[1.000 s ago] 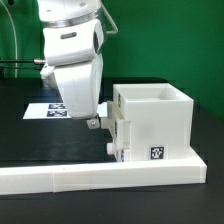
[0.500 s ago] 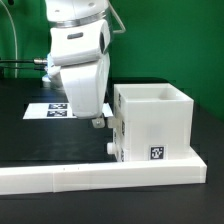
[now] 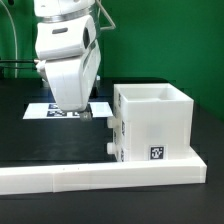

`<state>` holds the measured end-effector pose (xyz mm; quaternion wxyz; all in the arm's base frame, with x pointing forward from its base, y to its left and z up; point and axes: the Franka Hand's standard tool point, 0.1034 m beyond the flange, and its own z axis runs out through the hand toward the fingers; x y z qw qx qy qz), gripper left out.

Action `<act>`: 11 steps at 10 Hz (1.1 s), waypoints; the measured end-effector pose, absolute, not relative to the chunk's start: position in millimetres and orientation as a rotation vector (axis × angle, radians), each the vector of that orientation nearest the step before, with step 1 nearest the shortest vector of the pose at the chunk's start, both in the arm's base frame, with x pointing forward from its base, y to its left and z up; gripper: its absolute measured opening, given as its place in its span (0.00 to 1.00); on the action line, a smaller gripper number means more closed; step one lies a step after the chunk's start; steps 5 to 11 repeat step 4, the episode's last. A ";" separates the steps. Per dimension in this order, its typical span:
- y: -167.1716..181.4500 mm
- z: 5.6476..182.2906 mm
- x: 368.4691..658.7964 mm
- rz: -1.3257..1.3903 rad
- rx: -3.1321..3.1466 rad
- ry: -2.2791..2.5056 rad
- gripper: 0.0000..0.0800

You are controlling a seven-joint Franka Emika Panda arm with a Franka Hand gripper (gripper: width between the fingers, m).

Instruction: Assemble drawer

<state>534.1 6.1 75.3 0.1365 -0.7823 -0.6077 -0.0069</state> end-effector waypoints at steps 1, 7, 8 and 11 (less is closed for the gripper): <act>5.6 75.2 534.0 -0.020 -2.265 -1.758 0.81; 5.4 74.9 533.9 -0.019 -2.266 -1.757 0.81; 5.4 74.9 533.9 -0.019 -2.266 -1.757 0.81; 5.4 74.9 533.9 -0.019 -2.266 -1.757 0.81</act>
Offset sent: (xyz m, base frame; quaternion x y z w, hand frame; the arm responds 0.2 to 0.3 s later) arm 0.0000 0.0000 0.0000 0.0000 0.0000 0.0000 1.0000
